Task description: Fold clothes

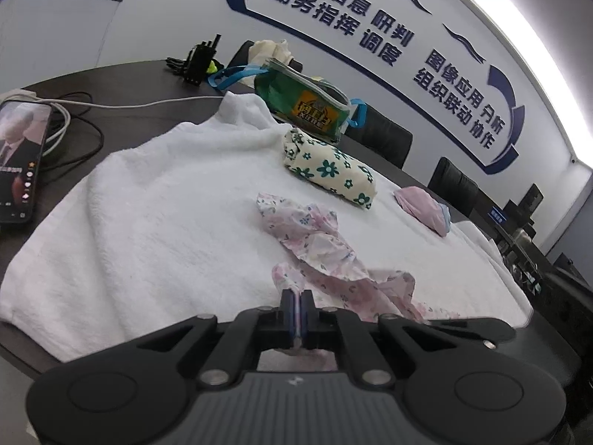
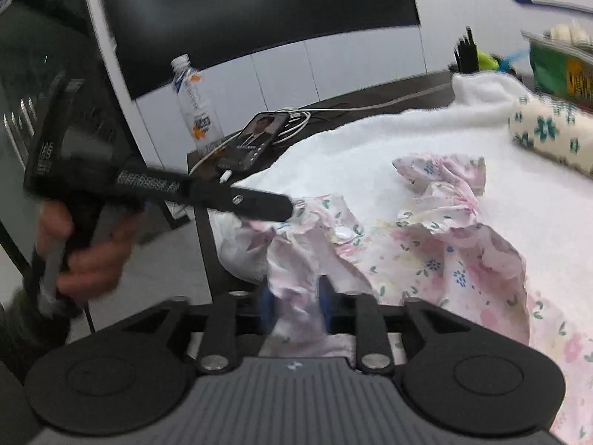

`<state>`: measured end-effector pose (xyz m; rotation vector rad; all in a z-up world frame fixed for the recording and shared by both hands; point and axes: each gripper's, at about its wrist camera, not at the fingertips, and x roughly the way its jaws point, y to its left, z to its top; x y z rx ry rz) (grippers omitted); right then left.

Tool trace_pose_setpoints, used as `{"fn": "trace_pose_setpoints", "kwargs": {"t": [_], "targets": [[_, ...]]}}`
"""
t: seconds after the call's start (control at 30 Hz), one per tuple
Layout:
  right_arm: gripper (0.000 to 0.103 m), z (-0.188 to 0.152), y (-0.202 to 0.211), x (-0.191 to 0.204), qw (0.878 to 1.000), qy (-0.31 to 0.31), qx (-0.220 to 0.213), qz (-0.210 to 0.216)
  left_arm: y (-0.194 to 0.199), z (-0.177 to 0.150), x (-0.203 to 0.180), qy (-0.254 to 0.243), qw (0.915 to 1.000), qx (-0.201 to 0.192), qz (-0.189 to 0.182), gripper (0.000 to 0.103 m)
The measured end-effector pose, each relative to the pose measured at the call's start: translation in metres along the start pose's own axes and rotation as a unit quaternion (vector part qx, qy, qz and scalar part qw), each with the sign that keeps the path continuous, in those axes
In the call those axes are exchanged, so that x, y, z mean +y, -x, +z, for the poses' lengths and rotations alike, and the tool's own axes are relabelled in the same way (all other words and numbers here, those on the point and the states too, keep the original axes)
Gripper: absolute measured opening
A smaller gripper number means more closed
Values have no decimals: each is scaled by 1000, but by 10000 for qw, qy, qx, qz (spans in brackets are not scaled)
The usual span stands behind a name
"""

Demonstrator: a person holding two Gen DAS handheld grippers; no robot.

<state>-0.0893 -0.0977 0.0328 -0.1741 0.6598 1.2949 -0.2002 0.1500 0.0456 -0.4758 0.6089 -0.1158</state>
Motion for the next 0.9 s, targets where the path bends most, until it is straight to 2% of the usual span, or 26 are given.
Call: {"fn": "trace_pose_setpoints", "kwargs": {"t": [0.1,0.17,0.23,0.3,0.33,0.4,0.43,0.5,0.53,0.57,0.63,0.67,0.73,0.83,0.9], "targets": [[45,3,13,16,9990,261,-347,72,5,4,0,114,9999,-18,-31,2],[59,4,15,28,9964,548,-513,-406,7,6,-6,84,9999,-58,-40,2],[69,2,8,42,9893,931,-573,-969,8,9,-13,40,9999,-121,-88,1],[69,-2,-9,53,9796,1321,-458,-1443,9,12,-20,-24,9997,-180,-179,1],[67,-4,-18,56,9764,1405,-378,-1594,9,14,-23,-63,9996,-208,-185,1],[35,-4,-29,51,9731,1244,-343,-1908,8,15,-30,-152,9994,-289,-152,1],[11,-4,-25,44,9757,969,-454,-1914,9,15,-33,-203,9989,-380,-200,2],[7,-3,-9,27,9804,275,-776,-1788,10,14,-38,-305,9975,-561,-295,12],[4,-3,-1,18,9806,-74,-936,-1721,10,13,-41,-371,9968,-618,-344,27],[4,-3,7,9,9793,-422,-1094,-1651,9,14,-43,-464,9963,-602,-391,40],[4,-8,26,-12,9716,-1218,-1392,-1478,6,14,-43,-576,9955,-643,-384,41],[4,-16,37,-26,9639,-1708,-1525,-1362,1,15,-43,-645,9955,-612,-315,42],[4,-31,61,-55,9404,-2673,-1778,-1118,-14,21,-38,-726,9963,-468,-44,48],[6,-46,67,-59,9295,-2940,-1841,-1251,-49,40,-24,-459,9971,-204,580,57],[7,-54,69,-60,9244,-3031,-1860,-1378,-74,50,-16,-208,9975,33,680,57]]}}
